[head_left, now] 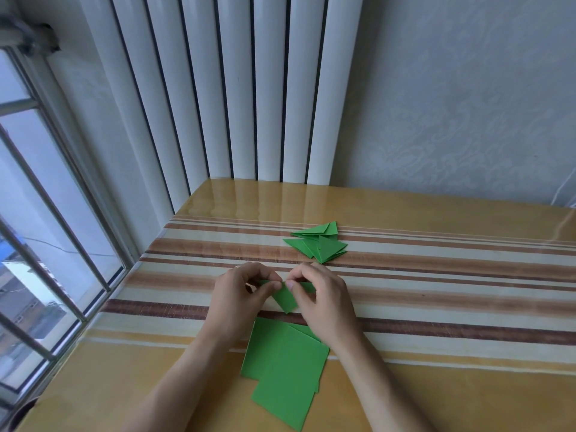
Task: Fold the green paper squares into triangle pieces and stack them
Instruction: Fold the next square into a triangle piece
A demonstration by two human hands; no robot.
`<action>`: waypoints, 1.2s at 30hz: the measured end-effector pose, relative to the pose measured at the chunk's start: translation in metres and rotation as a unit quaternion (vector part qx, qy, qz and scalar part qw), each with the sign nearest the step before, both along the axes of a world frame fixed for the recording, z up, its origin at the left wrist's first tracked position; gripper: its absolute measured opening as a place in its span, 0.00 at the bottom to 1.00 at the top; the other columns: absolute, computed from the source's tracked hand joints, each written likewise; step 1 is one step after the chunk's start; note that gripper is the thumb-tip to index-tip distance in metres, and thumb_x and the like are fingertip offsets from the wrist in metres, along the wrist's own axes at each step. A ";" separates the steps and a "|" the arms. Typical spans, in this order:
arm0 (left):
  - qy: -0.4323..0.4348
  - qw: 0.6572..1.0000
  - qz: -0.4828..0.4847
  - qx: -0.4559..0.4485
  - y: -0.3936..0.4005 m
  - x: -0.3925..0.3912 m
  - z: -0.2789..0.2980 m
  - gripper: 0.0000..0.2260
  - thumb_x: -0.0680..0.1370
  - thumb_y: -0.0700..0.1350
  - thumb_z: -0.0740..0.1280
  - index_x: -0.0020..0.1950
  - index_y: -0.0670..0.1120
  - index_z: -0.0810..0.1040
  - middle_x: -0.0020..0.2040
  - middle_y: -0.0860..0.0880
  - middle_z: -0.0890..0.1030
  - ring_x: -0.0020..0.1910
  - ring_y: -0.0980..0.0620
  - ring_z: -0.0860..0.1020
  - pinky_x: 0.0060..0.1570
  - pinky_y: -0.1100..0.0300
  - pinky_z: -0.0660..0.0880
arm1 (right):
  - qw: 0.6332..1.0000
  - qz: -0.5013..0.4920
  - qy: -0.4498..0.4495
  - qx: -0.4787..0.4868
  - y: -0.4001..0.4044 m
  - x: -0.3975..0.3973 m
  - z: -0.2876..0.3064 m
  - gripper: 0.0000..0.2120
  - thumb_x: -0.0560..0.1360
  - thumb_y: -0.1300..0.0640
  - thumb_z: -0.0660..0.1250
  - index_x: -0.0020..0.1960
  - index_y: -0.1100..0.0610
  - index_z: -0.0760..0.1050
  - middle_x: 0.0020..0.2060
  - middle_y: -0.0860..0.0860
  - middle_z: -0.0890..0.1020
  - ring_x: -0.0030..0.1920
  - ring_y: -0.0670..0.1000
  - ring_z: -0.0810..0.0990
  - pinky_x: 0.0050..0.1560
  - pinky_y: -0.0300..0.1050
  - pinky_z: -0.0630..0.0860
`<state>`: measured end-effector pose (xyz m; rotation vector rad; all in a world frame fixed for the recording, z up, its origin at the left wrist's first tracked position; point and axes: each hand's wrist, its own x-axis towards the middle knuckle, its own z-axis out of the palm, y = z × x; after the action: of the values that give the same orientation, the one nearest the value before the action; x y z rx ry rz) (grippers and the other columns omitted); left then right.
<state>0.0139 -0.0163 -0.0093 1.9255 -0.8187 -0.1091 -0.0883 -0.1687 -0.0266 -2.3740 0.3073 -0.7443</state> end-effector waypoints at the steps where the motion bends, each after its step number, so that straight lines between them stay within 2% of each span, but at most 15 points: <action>1: -0.001 1.000 -0.005 -0.002 0.000 -0.001 0.000 0.08 0.75 0.42 0.78 0.42 0.55 0.84 0.40 0.58 0.85 0.41 0.56 0.81 0.40 0.62 0.77 | 1.000 0.011 -0.006 -0.006 0.002 0.000 0.001 0.02 0.80 0.56 0.70 0.49 0.52 0.80 0.45 0.43 0.81 0.48 0.41 0.78 0.47 0.34 0.74; 6: 0.009 1.000 0.002 -0.019 0.000 -0.004 0.003 0.08 0.75 0.39 0.78 0.42 0.53 0.86 0.37 0.59 0.85 0.38 0.57 0.82 0.39 0.65 0.77 | 1.000 0.008 -0.007 -0.012 0.003 0.000 0.002 0.02 0.81 0.55 0.70 0.49 0.51 0.80 0.45 0.42 0.80 0.48 0.42 0.78 0.47 0.37 0.75; 8: 0.022 0.999 0.011 -0.027 0.000 -0.004 0.004 0.07 0.75 0.39 0.78 0.42 0.51 0.87 0.37 0.58 0.86 0.37 0.57 0.82 0.38 0.62 0.79 | 1.000 -0.005 -0.010 -0.013 0.001 0.000 0.003 0.02 0.81 0.56 0.70 0.49 0.51 0.79 0.45 0.42 0.80 0.47 0.41 0.78 0.46 0.34 0.73; 11: 0.044 0.998 0.024 -0.044 -0.001 -0.004 0.005 0.06 0.75 0.38 0.78 0.43 0.49 0.87 0.37 0.56 0.86 0.34 0.59 0.82 0.37 0.66 0.78 | 0.999 -0.036 -0.020 -0.012 -0.001 -0.001 0.004 0.04 0.80 0.58 0.70 0.47 0.52 0.78 0.43 0.41 0.79 0.45 0.37 0.75 0.44 0.27 0.68; 16: 0.070 0.996 0.037 -0.051 0.002 -0.001 0.005 0.05 0.74 0.39 0.78 0.43 0.49 0.87 0.37 0.54 0.87 0.34 0.55 0.83 0.37 0.64 0.80 | 0.998 -0.056 -0.016 0.006 -0.004 -0.002 0.003 0.05 0.80 0.59 0.70 0.47 0.52 0.78 0.43 0.42 0.80 0.45 0.39 0.77 0.44 0.28 0.69; 19: 0.088 0.993 0.043 -0.059 0.003 0.000 0.006 0.04 0.74 0.40 0.78 0.43 0.49 0.87 0.37 0.54 0.87 0.34 0.54 0.83 0.37 0.66 0.79 | 0.996 -0.080 -0.021 0.022 -0.012 -0.003 0.003 0.06 0.81 0.60 0.70 0.46 0.52 0.78 0.42 0.41 0.80 0.45 0.36 0.76 0.43 0.28 0.69; 26: 0.089 0.993 0.039 -0.061 0.003 0.001 0.002 0.05 0.76 0.40 0.77 0.44 0.49 0.87 0.39 0.54 0.87 0.35 0.52 0.83 0.38 0.62 0.81 | 0.994 -0.099 -0.033 0.037 -0.009 -0.002 0.001 0.07 0.80 0.60 0.71 0.44 0.52 0.78 0.38 0.38 0.77 0.42 0.35 0.75 0.41 0.27 0.68; 29: 0.091 0.991 0.052 -0.089 0.002 0.004 0.000 0.04 0.78 0.41 0.75 0.49 0.51 0.86 0.41 0.51 0.86 0.38 0.52 0.82 0.38 0.64 0.78 | 0.994 -0.078 -0.037 0.064 -0.008 -0.002 0.001 0.09 0.81 0.61 0.70 0.43 0.51 0.77 0.36 0.38 0.77 0.41 0.36 0.77 0.40 0.27 0.69; 31: 0.098 0.990 0.042 -0.094 0.003 0.007 -0.002 0.07 0.79 0.45 0.74 0.56 0.54 0.83 0.44 0.48 0.85 0.42 0.52 0.81 0.40 0.62 0.78 | 0.992 -0.078 -0.036 0.089 -0.007 -0.002 0.001 0.09 0.81 0.60 0.70 0.43 0.51 0.77 0.35 0.40 0.78 0.40 0.37 0.77 0.38 0.28 0.68; 33: 0.135 0.988 0.004 -0.080 0.003 0.004 -0.001 0.10 0.79 0.50 0.73 0.61 0.53 0.81 0.46 0.47 0.86 0.44 0.52 0.84 0.43 0.56 0.82 | 0.988 -0.082 -0.028 0.131 -0.008 -0.001 0.001 0.08 0.82 0.58 0.69 0.44 0.51 0.78 0.34 0.42 0.79 0.37 0.41 0.78 0.35 0.31 0.68; 35: 0.158 0.986 -0.033 -0.051 0.002 0.000 0.000 0.10 0.79 0.51 0.72 0.58 0.50 0.82 0.46 0.49 0.88 0.41 0.52 0.86 0.42 0.54 0.84 | 0.981 -0.080 -0.023 0.177 -0.009 -0.002 0.002 0.08 0.83 0.55 0.68 0.44 0.51 0.78 0.35 0.46 0.81 0.35 0.46 0.78 0.33 0.40 0.70; 36: 0.152 0.987 -0.039 -0.035 0.001 -0.002 0.000 0.08 0.79 0.50 0.72 0.54 0.48 0.84 0.43 0.49 0.88 0.38 0.53 0.85 0.40 0.56 0.83 | 0.977 -0.078 -0.023 0.196 -0.009 -0.002 0.003 0.08 0.83 0.54 0.68 0.45 0.51 0.78 0.35 0.48 0.81 0.35 0.48 0.78 0.34 0.43 0.72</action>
<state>0.0121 -0.0154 -0.0090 1.7570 -0.6822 -0.4055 -0.0903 -0.1772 -0.0237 -1.9747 0.5710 -0.7322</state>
